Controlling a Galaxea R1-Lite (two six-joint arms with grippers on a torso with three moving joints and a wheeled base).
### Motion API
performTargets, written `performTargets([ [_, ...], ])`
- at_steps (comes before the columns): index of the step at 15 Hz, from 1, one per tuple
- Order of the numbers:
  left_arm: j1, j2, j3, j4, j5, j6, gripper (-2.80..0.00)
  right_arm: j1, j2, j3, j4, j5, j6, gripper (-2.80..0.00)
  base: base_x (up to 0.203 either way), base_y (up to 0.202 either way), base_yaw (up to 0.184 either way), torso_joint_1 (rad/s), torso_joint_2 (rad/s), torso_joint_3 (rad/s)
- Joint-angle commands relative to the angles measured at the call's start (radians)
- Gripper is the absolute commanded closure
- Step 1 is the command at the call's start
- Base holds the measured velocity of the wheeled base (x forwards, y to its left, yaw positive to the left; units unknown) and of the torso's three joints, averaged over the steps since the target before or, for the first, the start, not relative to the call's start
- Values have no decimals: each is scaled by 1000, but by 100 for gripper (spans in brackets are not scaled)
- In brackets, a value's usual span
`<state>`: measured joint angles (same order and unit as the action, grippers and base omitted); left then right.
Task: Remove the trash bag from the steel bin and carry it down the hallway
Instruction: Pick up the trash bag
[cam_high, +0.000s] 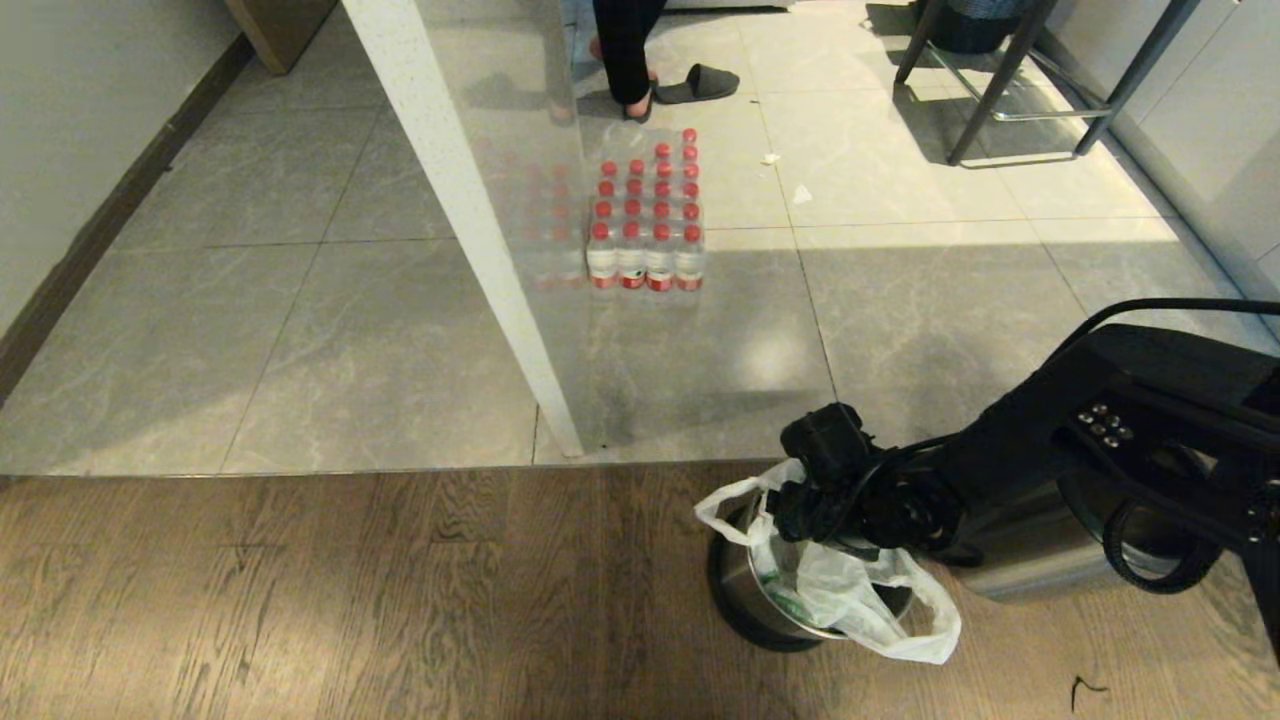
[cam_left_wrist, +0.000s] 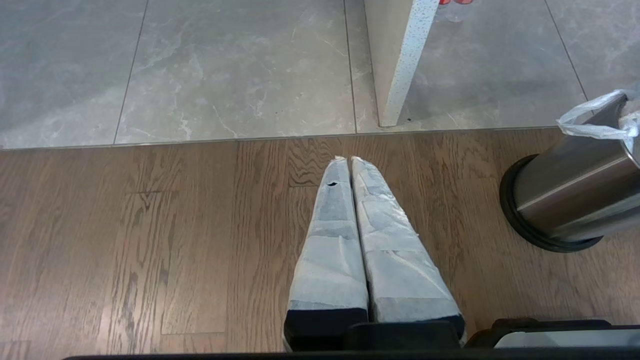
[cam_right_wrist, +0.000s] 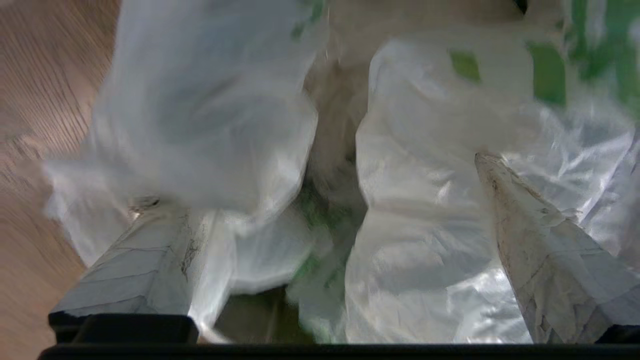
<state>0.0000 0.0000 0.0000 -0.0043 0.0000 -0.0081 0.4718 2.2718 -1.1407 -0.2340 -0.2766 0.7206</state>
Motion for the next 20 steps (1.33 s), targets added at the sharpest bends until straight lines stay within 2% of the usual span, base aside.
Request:
performTargets([
  [1, 0, 0, 0, 0, 0, -1, 0, -7, 26, -8, -17, -2, 2, -280, 0, 0, 0, 0, 0, 0],
  [11, 0, 0, 0, 0, 0, -1, 0, -28, 111, -86, -46, -39, -50, -280, 0, 0, 0, 0, 0, 0],
  [13, 0, 0, 0, 0, 0, -1, 0, -30, 126, -94, -55, -69, -49, -280, 0, 0, 0, 0, 0, 0],
  [14, 0, 0, 0, 0, 0, 0, 0, -31, 130, -93, -74, -68, -50, 0, 0, 0, 0, 0, 0, 0],
  [17, 0, 0, 0, 0, 0, -1, 0, -32, 126, -84, -80, -73, -106, 0, 0, 0, 0, 0, 0, 0],
  [20, 0, 0, 0, 0, 0, -1, 0, -38, 110, -84, -80, -73, -105, 0, 0, 0, 0, 0, 0, 0],
])
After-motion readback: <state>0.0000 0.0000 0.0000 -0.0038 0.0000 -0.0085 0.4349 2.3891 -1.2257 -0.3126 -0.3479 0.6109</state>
